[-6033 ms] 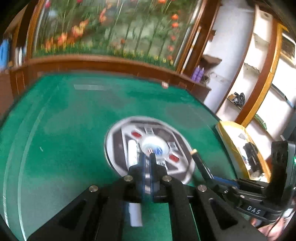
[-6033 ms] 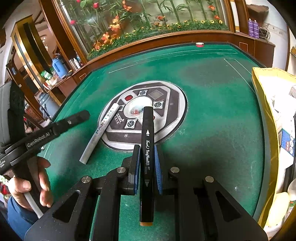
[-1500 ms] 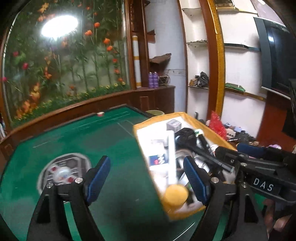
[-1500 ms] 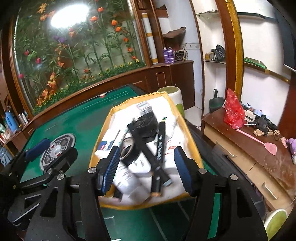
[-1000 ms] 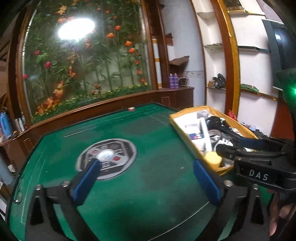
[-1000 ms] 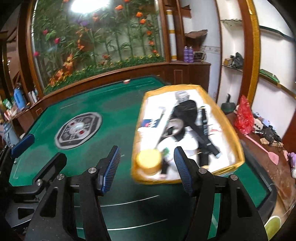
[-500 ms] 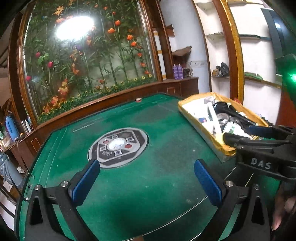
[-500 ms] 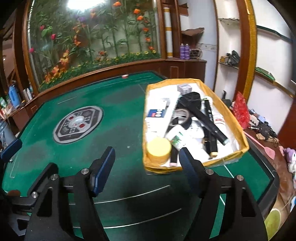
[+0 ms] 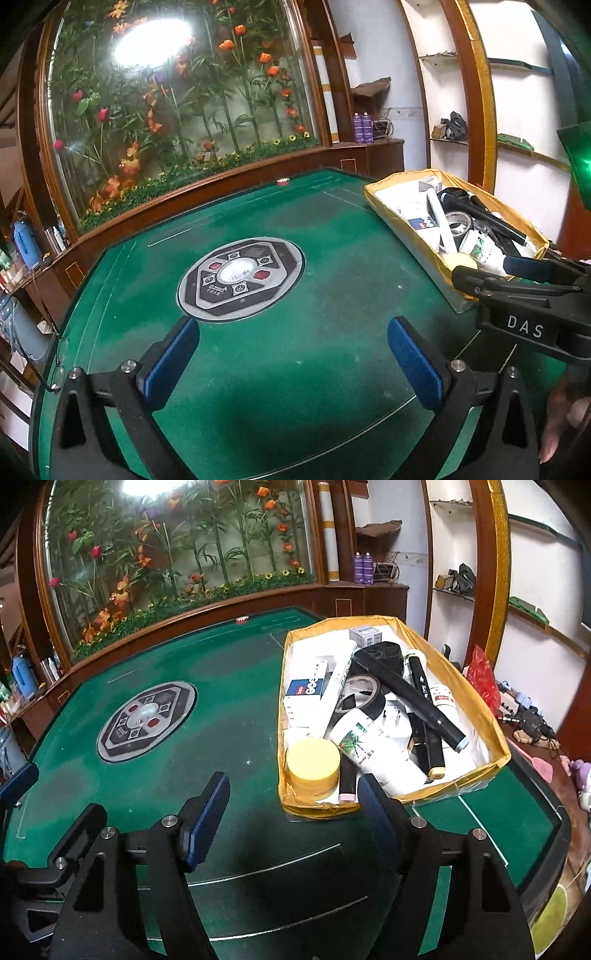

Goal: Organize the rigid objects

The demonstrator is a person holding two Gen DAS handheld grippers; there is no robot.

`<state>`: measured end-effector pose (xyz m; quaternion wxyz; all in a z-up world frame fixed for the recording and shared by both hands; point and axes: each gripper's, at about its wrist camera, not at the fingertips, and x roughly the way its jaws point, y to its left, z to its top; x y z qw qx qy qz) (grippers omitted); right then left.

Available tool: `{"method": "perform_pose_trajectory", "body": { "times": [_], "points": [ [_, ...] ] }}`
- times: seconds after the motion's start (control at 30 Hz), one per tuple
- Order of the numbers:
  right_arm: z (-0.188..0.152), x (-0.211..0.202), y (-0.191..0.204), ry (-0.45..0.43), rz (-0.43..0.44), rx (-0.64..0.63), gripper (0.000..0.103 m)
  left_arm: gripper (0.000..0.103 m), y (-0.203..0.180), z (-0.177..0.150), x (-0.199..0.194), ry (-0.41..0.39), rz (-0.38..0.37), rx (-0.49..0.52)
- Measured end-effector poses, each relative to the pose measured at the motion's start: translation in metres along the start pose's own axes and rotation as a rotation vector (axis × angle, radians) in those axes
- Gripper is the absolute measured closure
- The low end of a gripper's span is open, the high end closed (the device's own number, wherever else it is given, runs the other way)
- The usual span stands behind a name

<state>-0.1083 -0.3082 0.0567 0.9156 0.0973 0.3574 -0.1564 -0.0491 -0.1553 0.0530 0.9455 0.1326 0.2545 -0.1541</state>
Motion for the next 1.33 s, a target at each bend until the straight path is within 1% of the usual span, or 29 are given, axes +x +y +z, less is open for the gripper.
{"method": "perform_pose_trajectory", "body": {
  "times": [0.73, 0.83, 0.9, 1.0, 1.13, 1.27, 1.33],
  "points": [
    [0.000, -0.001, 0.002, -0.001, 0.015, 0.002, 0.031, 0.001, 0.001, 0.000, 0.002, 0.016, -0.011, -0.005],
    [0.000, -0.001, 0.003, 0.002, 0.018, 0.005, 0.031, 0.001, 0.002, -0.001, 0.001, 0.017, -0.001, -0.008],
    [0.000, -0.001, 0.003, 0.000, 0.017, 0.004, 0.031, 0.001, 0.006, -0.001, 0.001, 0.025, 0.016, -0.019],
    [0.000, -0.002, 0.007, -0.001, 0.021, -0.007, 0.031, 0.001, 0.016, -0.001, 0.002, 0.053, 0.022, -0.044],
    [-0.001, -0.004, 0.012, -0.001, 0.025, -0.021, 0.031, 0.001, 0.028, -0.002, 0.000, 0.093, 0.009, -0.046],
    [-0.003, -0.004, 0.024, 0.013, 0.039, -0.050, 0.031, 0.001, 0.046, -0.009, -0.011, 0.075, 0.046, -0.055],
    [-0.005, -0.002, 0.032, 0.031, 0.049, -0.069, 0.031, 0.001, 0.060, -0.014, -0.012, 0.082, 0.060, -0.072]
  ]
}}
